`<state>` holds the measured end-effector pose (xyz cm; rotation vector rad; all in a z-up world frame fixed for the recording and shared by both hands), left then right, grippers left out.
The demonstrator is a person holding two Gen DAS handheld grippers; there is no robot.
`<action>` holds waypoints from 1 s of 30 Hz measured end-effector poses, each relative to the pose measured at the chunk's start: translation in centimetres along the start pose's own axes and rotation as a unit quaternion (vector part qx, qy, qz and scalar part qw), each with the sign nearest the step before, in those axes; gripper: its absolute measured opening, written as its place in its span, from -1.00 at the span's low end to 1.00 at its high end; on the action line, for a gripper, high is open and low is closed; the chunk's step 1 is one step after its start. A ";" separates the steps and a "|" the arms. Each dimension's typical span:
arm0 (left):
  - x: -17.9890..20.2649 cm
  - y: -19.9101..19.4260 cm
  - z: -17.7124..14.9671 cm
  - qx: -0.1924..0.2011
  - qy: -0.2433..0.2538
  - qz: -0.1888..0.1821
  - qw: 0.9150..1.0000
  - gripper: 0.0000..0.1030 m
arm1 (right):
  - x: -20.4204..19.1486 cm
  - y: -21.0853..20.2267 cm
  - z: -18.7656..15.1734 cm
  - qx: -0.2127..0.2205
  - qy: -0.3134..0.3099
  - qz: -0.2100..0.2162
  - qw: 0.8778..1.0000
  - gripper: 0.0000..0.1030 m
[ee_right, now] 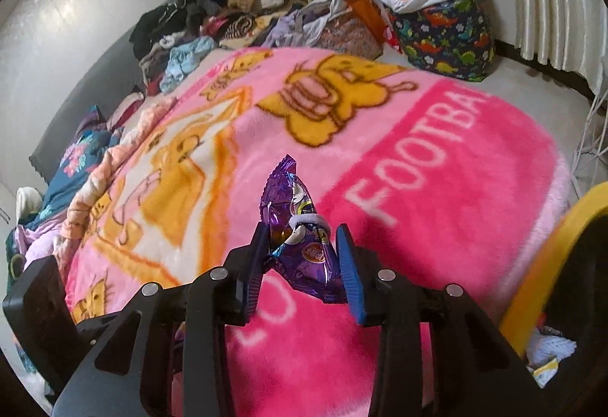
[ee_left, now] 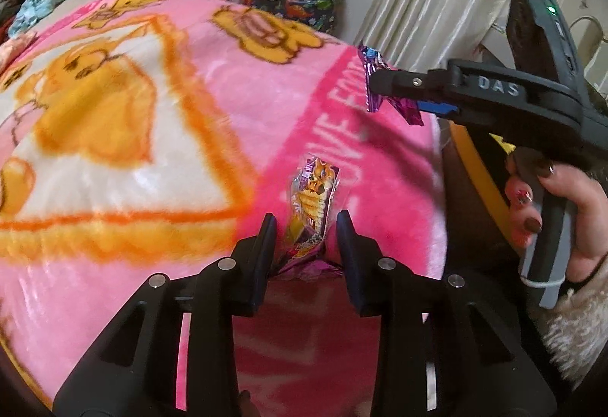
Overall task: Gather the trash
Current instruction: 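Lift both wrappers and carry them over the yellow bin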
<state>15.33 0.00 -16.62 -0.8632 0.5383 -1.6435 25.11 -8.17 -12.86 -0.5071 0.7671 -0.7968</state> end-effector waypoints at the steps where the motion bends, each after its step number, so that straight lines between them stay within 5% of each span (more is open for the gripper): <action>1: 0.4 0.0 0.2 0.001 0.002 -0.003 1.000 -0.50 | 0.0 -0.5 0.0 0.004 0.001 -0.001 1.000 -0.33; 30: 13.2 0.3 5.0 0.032 0.088 -0.070 0.993 -0.50 | 9.8 -13.9 -2.9 0.098 0.094 -0.056 0.989 -0.33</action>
Point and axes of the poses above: each gripper's, at about its wrist camera, not at the fingertips, and y roughly the way its jaws point, x to its right, z to its top, the point moved 8 cm from there along y, roughly the way its jaws point, and after that the axes turned 2 degrees about x, right-handed, at the moved point
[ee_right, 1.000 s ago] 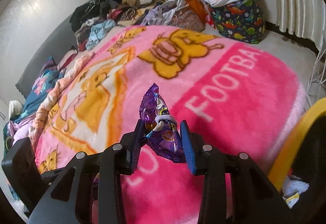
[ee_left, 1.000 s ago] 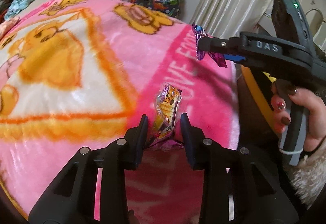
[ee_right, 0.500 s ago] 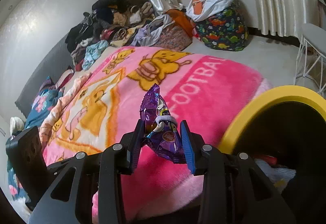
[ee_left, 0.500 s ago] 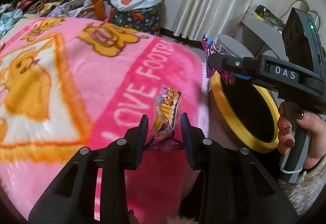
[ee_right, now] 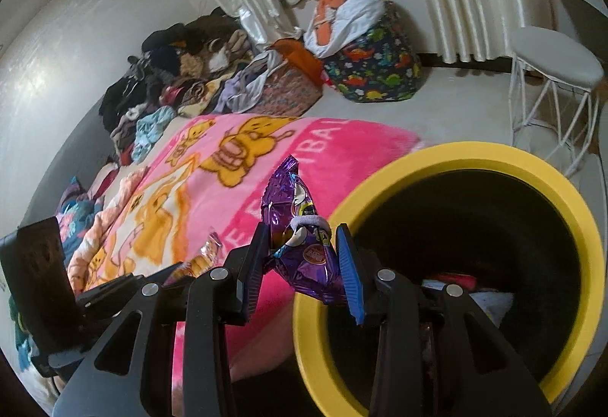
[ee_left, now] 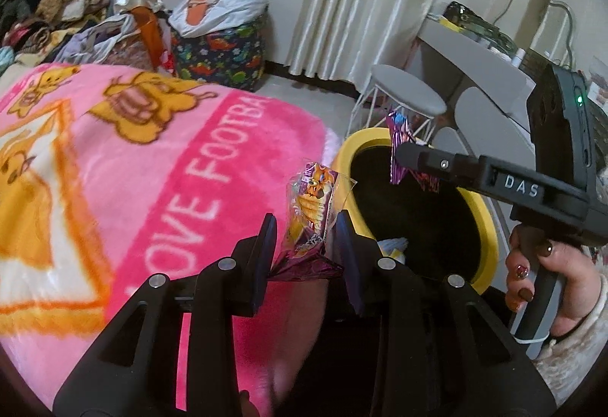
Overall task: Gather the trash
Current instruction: 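Lift both wrappers and carry them over the yellow bin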
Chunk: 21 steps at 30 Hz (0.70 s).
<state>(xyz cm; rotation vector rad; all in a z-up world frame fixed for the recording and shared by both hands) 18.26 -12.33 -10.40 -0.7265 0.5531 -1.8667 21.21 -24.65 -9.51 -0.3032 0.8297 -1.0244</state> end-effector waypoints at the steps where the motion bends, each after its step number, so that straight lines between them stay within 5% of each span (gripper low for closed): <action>1: 0.3 0.1 0.2 0.001 0.002 -0.002 1.000 -0.50 | 0.3 -0.2 0.1 0.002 0.003 -0.002 1.000 -0.33; 21: 7.2 2.0 2.0 0.002 0.055 -0.038 0.998 -0.50 | 7.1 -4.9 0.0 0.045 0.061 -0.042 0.996 -0.33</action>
Point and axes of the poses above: each gripper's, at about its wrist camera, not at the fingertips, and y roughly the way its jaws point, x to its right, z to its top, the point moved 8 cm from there along y, roughly the way its jaws point, and after that the axes turned 2 degrees about x, right-handed, at the moved point
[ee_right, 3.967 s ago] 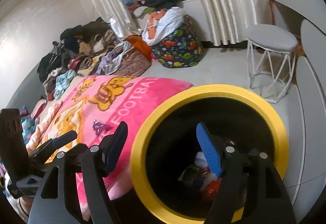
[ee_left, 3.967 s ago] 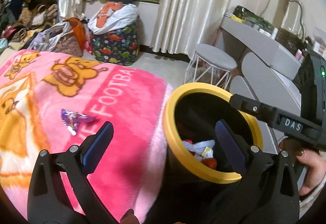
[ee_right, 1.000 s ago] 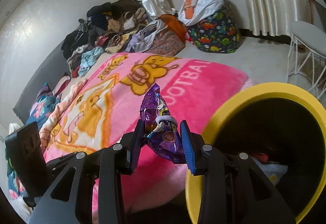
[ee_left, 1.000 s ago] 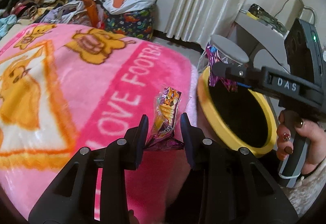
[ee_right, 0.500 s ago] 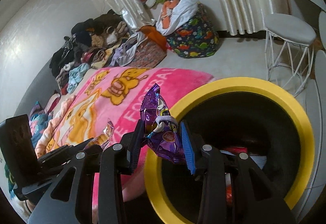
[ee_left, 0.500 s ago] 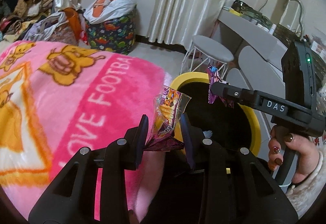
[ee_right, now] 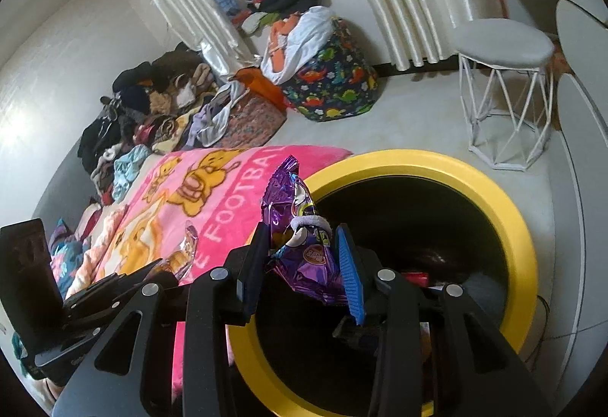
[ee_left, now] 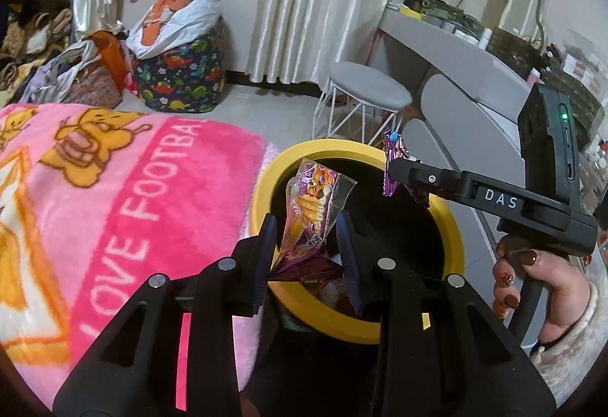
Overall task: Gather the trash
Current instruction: 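Lift both wrappers and carry them over the yellow bin, then open both tools above the yellow bin to drop the wrappers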
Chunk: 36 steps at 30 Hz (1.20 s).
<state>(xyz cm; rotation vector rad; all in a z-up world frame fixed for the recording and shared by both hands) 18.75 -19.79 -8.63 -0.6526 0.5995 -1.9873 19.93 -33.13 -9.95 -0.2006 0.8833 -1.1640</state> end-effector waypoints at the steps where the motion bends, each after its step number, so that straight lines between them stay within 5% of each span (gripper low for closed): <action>1: 0.2 0.2 0.0 -0.001 0.002 -0.001 1.000 -0.50 | 0.3 -0.2 0.0 0.001 0.002 -0.002 1.000 -0.33; 26: 5.2 5.2 -1.7 -0.050 0.045 -0.028 0.997 -0.49 | 5.8 -2.0 -0.5 0.005 0.064 -0.033 0.997 -0.29; 36: 5.2 6.7 -2.3 -0.069 0.048 -0.025 0.996 -0.47 | 5.9 -1.8 -0.8 0.002 0.076 -0.030 0.997 -0.10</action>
Point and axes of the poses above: each gripper's, at about its wrist camera, not at the fingertips, and y roughly the way its jaws point, x to its right, z to its top, the point moved 8 cm from there along y, roughly the way its jaws point, and after that the axes turned 2 degrees about x, right-handed, at the moved point
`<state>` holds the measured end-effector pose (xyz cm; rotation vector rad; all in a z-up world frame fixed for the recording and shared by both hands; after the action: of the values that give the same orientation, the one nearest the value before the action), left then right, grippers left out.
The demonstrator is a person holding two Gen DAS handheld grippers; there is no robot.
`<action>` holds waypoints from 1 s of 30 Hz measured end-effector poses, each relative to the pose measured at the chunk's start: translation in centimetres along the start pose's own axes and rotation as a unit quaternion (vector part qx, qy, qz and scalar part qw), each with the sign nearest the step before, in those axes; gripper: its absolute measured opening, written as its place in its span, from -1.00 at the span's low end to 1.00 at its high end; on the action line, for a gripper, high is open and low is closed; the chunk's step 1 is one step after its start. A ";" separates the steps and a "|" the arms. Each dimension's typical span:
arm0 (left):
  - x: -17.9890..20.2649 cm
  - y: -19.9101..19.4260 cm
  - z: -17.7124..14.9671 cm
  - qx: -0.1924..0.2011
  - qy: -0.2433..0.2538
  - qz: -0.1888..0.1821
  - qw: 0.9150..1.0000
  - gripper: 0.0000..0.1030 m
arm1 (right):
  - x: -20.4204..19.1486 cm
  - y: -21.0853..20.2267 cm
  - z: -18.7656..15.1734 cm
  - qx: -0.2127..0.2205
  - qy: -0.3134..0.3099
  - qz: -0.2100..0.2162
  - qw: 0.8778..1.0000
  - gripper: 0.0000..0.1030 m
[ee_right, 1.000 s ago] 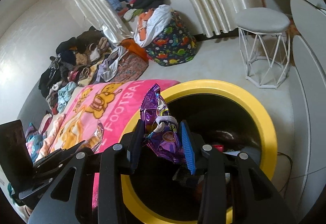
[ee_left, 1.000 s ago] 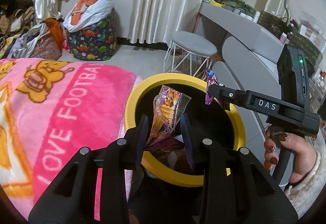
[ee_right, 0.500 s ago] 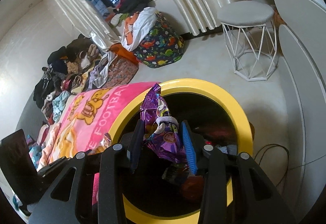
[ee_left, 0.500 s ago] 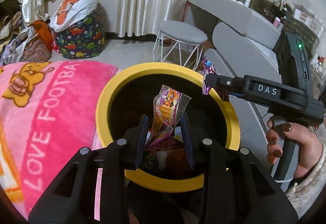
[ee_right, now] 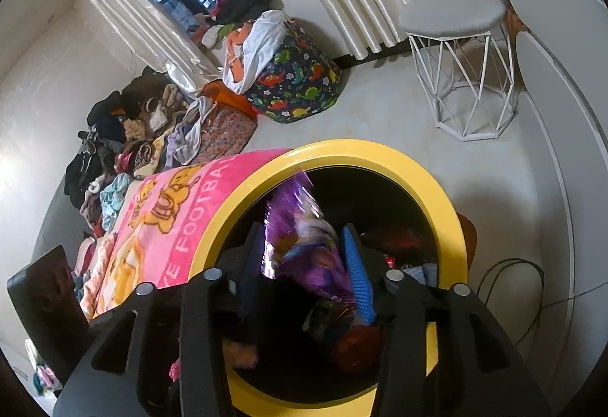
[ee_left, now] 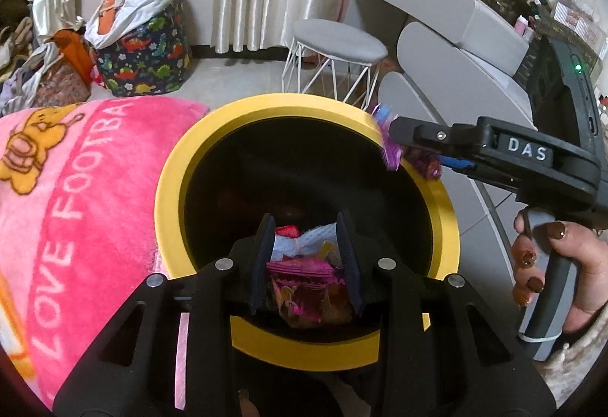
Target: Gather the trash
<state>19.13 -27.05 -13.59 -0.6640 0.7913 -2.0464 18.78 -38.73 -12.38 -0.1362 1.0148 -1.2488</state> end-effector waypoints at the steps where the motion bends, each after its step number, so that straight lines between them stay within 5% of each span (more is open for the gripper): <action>1: 0.0 0.1 0.0 -0.001 0.001 0.000 1.000 -0.41 | 0.0 0.0 0.0 0.000 0.001 0.000 1.000 -0.05; 14: -0.5 -0.7 0.3 0.013 -0.009 0.006 1.000 0.47 | 0.4 -0.6 -0.5 0.003 0.001 -0.015 1.000 0.32; 17: -0.8 -1.2 0.4 0.019 -0.013 0.011 1.000 0.50 | 0.4 -1.0 -0.6 0.008 -0.005 -0.030 1.000 0.48; 19: -1.1 -1.5 0.4 0.024 -0.017 0.019 0.999 0.78 | 0.6 -1.3 -0.7 0.014 -0.008 -0.045 0.999 0.54; 30: -2.7 -4.0 0.2 0.048 -0.040 0.032 0.998 0.78 | -0.2 -2.6 -1.3 0.030 -0.029 -0.072 0.997 0.81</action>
<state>18.65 -23.03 -11.01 -0.6545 0.6553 -1.9748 15.99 -38.98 -11.50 -0.2011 0.9295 -1.3977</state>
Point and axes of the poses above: each gripper's, at about its wrist camera, not at the fingertips, and y roughly the way its jaws point, x to its right, z to its top, the point moved 8 cm from there along y, roughly the way its jaws point, and after that the axes turned 2 degrees about x, right-handed, at the moved point
